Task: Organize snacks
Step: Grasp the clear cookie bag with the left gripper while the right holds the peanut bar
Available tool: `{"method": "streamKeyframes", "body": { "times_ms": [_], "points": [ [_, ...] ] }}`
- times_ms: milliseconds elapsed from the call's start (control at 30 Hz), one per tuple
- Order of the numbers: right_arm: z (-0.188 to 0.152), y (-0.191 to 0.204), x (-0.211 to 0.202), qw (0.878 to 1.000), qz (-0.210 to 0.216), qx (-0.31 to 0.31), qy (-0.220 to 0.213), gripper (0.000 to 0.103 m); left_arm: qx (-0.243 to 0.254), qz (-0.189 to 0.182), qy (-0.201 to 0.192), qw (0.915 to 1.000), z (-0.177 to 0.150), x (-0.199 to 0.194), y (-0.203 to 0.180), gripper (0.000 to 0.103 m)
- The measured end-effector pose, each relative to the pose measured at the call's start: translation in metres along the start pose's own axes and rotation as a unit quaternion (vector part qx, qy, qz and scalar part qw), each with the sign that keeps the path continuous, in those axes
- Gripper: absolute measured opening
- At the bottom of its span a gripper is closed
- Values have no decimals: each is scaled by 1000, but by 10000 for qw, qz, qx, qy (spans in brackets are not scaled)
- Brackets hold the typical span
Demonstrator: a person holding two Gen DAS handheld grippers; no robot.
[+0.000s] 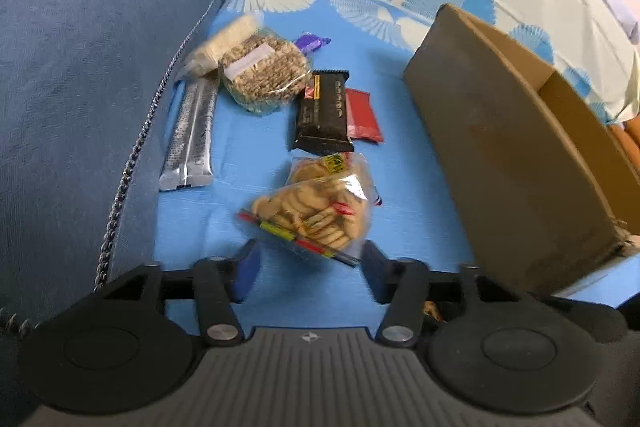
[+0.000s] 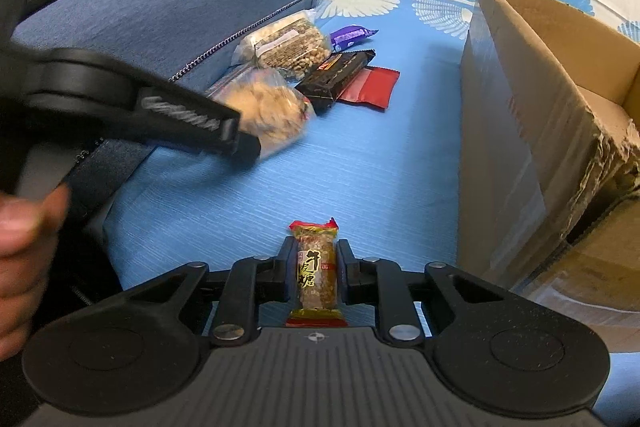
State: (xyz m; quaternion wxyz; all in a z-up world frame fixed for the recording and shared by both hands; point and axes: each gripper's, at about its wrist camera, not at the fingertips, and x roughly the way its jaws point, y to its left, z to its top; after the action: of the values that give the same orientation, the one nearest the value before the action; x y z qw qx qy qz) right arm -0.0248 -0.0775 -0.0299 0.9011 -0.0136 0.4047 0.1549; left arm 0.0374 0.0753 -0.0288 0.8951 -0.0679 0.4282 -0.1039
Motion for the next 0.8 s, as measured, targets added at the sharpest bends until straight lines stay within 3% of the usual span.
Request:
{"method": "streamKeyframes", "body": {
  "times_ms": [67,200,333,567,700,800],
  "points": [
    [0,-1,1,10000,-2,18,17,21,85,69,-292,9995,-2,-9,-4,87],
    [1,0,4,10000,-9,15,26,21,148,174,-306,9993,2,-1,-10,87],
    [1,-1,5,10000,3,-8,33,22,220,231,-575,9978,8,7,-11,98],
    [1,-2,5,10000,5,-33,32,22,474,105,-833,9953,18,28,-19,98],
    [-1,-1,6,10000,-8,-90,5,22,746,215,-596,9952,17,43,-28,98],
    [-3,1,6,9999,-28,-165,-30,22,838,463,-302,9950,15,55,-30,91]
  ]
}}
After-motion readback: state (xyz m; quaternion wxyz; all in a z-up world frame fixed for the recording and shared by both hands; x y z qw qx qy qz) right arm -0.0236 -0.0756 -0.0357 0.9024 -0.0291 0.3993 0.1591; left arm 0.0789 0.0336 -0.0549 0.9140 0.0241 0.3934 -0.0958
